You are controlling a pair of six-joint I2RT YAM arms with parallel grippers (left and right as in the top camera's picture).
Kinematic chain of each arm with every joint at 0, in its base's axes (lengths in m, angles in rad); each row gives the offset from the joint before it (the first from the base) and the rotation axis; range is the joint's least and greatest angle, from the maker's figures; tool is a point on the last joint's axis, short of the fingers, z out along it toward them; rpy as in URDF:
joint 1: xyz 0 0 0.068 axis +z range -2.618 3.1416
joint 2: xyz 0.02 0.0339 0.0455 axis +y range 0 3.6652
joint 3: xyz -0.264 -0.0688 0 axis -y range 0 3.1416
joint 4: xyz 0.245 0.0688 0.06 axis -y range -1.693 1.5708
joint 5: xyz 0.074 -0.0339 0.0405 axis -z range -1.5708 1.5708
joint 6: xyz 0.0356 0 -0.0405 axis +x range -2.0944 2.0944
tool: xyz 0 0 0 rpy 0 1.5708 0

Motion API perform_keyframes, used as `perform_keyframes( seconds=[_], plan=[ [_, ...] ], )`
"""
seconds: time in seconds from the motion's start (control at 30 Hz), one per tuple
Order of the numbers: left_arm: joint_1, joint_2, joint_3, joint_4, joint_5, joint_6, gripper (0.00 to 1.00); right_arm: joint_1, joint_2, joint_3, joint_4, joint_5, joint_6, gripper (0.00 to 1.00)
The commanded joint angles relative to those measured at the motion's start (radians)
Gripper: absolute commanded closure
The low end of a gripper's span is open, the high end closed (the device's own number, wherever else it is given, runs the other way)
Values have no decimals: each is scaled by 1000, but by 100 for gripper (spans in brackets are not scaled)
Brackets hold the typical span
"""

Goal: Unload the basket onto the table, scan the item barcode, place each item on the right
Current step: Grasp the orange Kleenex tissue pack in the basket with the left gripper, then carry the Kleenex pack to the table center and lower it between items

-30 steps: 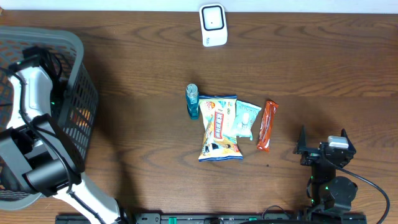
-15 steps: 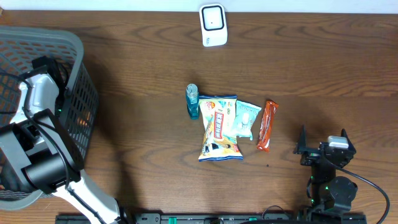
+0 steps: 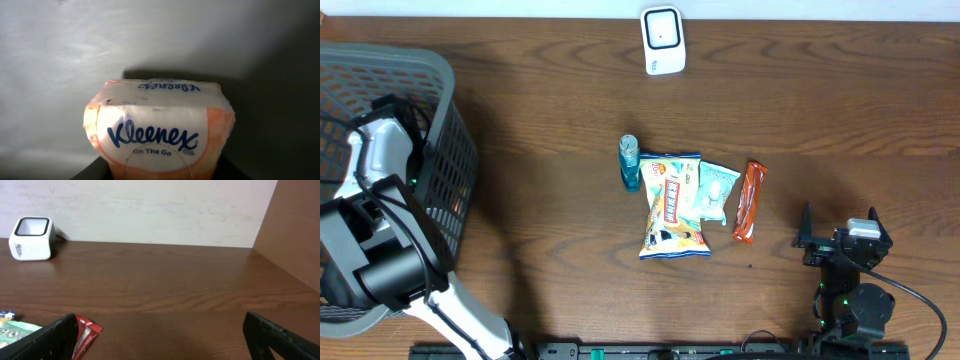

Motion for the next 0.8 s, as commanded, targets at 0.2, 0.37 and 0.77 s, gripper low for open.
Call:
perform_keyframes(
  seconds=[0.2, 0.37, 0.77],
  plan=[
    [107, -188, 156, -153, 6, 70, 58, -3, -5, -1, -3, -5, 12, 1],
    [141, -410, 189, -159, 121, 115, 58, -3, -5, -1, -3, -5, 12, 1],
    [-146, -882, 189, -98, 213, 115, 59, -3, -5, -1, -3, -5, 12, 1]
  ],
)
